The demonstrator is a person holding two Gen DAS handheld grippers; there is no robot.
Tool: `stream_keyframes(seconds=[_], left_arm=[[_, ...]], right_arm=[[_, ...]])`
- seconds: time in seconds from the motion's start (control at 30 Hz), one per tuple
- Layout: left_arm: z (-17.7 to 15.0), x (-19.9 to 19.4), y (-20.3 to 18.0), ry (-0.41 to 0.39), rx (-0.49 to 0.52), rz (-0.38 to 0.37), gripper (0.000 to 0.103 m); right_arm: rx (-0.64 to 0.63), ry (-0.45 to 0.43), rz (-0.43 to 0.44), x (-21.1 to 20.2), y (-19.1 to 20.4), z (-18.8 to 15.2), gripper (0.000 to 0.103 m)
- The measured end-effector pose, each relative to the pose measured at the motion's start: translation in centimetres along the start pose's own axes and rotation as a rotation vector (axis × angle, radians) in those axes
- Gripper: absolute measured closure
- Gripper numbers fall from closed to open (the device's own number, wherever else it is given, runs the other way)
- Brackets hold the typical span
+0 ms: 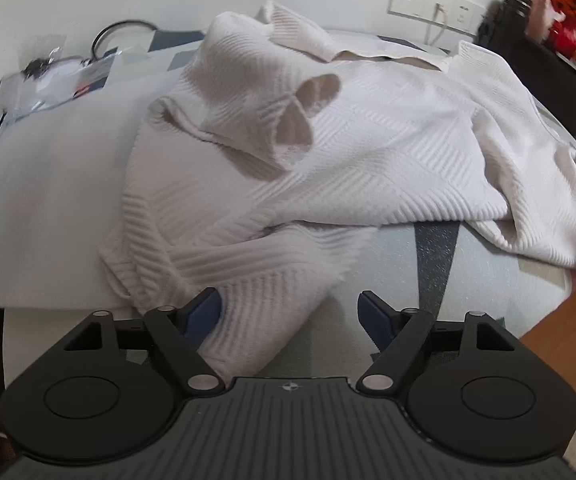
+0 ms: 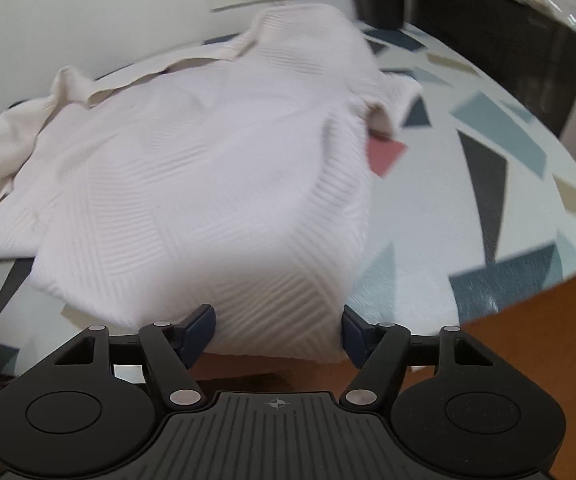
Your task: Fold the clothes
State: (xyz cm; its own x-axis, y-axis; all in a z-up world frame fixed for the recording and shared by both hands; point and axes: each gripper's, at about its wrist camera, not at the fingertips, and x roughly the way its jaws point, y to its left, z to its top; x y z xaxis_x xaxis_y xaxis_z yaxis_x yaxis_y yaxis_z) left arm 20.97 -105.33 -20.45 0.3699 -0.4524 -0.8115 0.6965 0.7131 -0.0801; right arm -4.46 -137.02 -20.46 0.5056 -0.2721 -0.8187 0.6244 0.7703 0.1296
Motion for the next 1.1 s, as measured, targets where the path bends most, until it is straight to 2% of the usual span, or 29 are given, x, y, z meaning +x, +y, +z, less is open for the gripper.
stream_keyframes(seconds=[0.03, 0.07, 0.13, 0.27, 0.43, 0.53, 0.6, 0.73, 0.8, 0.87, 0.9, 0.93, 1.0, 1.1], left_arm=[[-0.1, 0.0, -0.1, -0.005, 0.007, 0.020, 0.087], [-0.1, -0.3, 0.2, -0.017, -0.008, 0.018, 0.089], [0.2, -1.1, 1.3, -0.053, -0.064, -0.016, 0.094], [2.6, -5.0, 3.2, -0.181, -0.208, -0.095, 0.096], [7.7, -10.7, 3.6, -0.427, -0.191, -0.097, 0.096], [10.1, -11.7, 4.9, -0.501, -0.234, -0.121, 0.096], [11.2, -10.8, 5.7, -0.516, -0.247, -0.098, 0.096], [12.5, -5.9, 6.2, -0.490, -0.217, 0.032, 0.096], [12.7, -2.7, 6.3, -0.451, -0.190, 0.095, 0.096], [12.9, 0.2, 6.8, -0.388, -0.201, 0.114, 0.096], [12.9, 1.4, 7.1, -0.355, -0.213, 0.108, 0.095], [12.8, 2.5, 7.3, -0.322, -0.224, 0.102, 0.093], [12.6, 4.0, 7.6, -0.259, -0.242, 0.093, 0.089], [11.7, 4.5, 7.8, -0.213, -0.264, 0.066, 0.079]], right_arm=[[-0.011, -0.010, 0.001, -0.2, 0.0, 0.3, 0.081], [-0.022, -0.019, 0.002, -0.3, 0.0, 0.5, 0.094], [0.005, -0.086, 0.010, -1.3, -0.6, 1.3, 0.095], [0.031, -0.286, 0.003, -4.7, -1.4, 4.0, 0.095], [0.074, -0.547, -0.019, -8.8, -1.8, 9.6, 0.095], [0.113, -0.664, -0.026, -9.9, -2.2, 13.6, 0.095], [0.116, -0.658, -0.027, -8.2, -2.2, 16.2, 0.095], [0.110, -0.615, -0.036, -3.6, -1.9, 21.2, 0.096], [0.104, -0.564, -0.057, -0.2, -1.4, 23.0, 0.095], [0.108, -0.496, -0.077, 3.2, -0.9, 24.5, 0.094], [0.110, -0.451, -0.076, 4.7, -0.8, 25.2, 0.086], [0.108, -0.409, -0.062, 5.7, -0.6, 25.3, 0.072], [0.093, -0.345, -0.035, 7.2, 0.1, 25.0, 0.060], [0.063, -0.321, -0.022, 6.6, 0.5, 23.0, 0.036]])
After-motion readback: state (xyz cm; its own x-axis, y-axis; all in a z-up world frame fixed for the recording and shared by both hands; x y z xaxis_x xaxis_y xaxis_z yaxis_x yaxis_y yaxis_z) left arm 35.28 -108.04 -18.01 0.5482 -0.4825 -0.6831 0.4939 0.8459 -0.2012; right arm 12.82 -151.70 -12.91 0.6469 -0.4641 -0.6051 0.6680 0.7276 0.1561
